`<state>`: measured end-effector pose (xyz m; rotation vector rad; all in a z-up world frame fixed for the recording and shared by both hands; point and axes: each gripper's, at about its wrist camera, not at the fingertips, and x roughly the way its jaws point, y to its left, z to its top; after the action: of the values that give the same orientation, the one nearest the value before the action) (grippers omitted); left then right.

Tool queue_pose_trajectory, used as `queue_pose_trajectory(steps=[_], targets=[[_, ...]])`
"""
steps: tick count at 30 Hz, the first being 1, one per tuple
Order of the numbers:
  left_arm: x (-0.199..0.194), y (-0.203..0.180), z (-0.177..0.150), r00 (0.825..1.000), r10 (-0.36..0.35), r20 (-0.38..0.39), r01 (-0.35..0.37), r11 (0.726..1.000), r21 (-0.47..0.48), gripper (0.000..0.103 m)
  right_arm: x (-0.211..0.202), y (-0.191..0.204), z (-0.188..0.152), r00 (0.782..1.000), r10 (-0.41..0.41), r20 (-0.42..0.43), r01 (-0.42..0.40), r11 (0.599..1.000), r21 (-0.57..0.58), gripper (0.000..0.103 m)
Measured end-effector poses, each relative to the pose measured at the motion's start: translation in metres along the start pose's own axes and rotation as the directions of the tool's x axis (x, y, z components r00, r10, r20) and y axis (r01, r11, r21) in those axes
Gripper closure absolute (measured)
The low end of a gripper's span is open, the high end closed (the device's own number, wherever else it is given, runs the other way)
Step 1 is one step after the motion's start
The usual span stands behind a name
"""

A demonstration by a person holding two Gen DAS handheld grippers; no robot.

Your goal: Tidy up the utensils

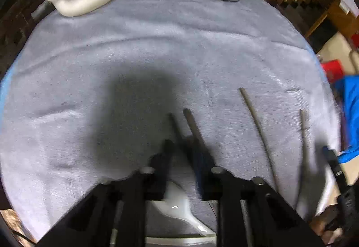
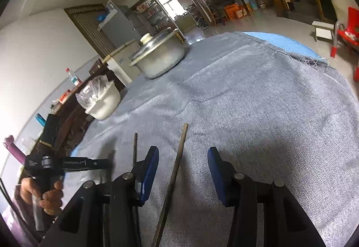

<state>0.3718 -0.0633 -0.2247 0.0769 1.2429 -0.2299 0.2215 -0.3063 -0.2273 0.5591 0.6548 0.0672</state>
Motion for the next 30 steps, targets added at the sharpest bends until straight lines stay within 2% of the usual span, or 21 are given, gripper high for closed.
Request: queue_pose_trajectory(steps=[4, 7, 10, 12, 15, 17, 19, 24, 26, 29, 30], targets=[[-0.003, 0.004, -0.010, 1.000, 0.010, 0.008, -0.010, 0.999, 0.051, 0.088, 0.004, 0.006, -0.001, 0.999, -0.028, -0.023, 0.028, 0.999, -0.024, 0.054], [-0.005, 0.012, -0.013, 1.000, -0.020, 0.006, 0.020, 0.998, 0.064, 0.088, 0.008, 0.006, 0.003, 0.997, -0.051, -0.056, 0.050, 0.999, -0.010, 0.054], [-0.005, 0.022, -0.011, 0.999, -0.052, -0.001, 0.052, 0.998, 0.047, 0.088, 0.011, 0.013, 0.018, 0.995, -0.038, -0.091, 0.038, 0.999, -0.002, 0.054], [-0.004, 0.023, -0.007, 0.999, -0.047, 0.007, 0.046, 0.998, 0.050, 0.088, 0.018, 0.024, 0.027, 0.990, -0.035, -0.136, 0.030, 0.999, -0.040, 0.054], [-0.003, 0.018, -0.006, 0.999, -0.029, 0.028, 0.027, 0.997, 0.069, 0.090, 0.034, 0.046, 0.040, 0.976, -0.081, -0.204, 0.057, 0.991, -0.123, 0.054], [-0.005, 0.013, -0.007, 0.998, -0.029, 0.048, 0.025, 0.997, 0.075, 0.090, 0.048, 0.061, 0.045, 0.967, -0.063, -0.245, 0.027, 0.989, -0.149, 0.058], [-0.006, 0.012, -0.009, 0.997, -0.029, 0.070, 0.023, 0.996, 0.083, 0.090, 0.060, 0.075, 0.047, 0.960, -0.080, -0.268, 0.028, 0.981, -0.194, 0.060], [-0.009, 0.014, -0.013, 0.993, -0.045, 0.105, 0.038, 0.997, 0.067, 0.095, 0.105, 0.111, 0.044, 0.918, -0.123, -0.376, 0.007, 0.955, -0.296, 0.065], [-0.012, 0.020, -0.017, 0.992, -0.061, 0.109, 0.056, 0.997, 0.055, 0.097, 0.126, 0.126, 0.042, 0.892, -0.189, -0.411, 0.032, 0.933, -0.360, 0.065], [-0.015, 0.029, -0.018, 0.989, -0.083, 0.122, 0.078, 0.996, 0.046, 0.098, 0.146, 0.135, 0.043, 0.865, -0.261, -0.429, 0.077, 0.913, -0.401, 0.067], [-0.016, 0.030, -0.017, 0.988, -0.092, 0.126, 0.087, 0.995, 0.044, 0.098, 0.156, 0.138, 0.043, 0.848, -0.297, -0.438, 0.100, 0.903, -0.418, 0.067]])
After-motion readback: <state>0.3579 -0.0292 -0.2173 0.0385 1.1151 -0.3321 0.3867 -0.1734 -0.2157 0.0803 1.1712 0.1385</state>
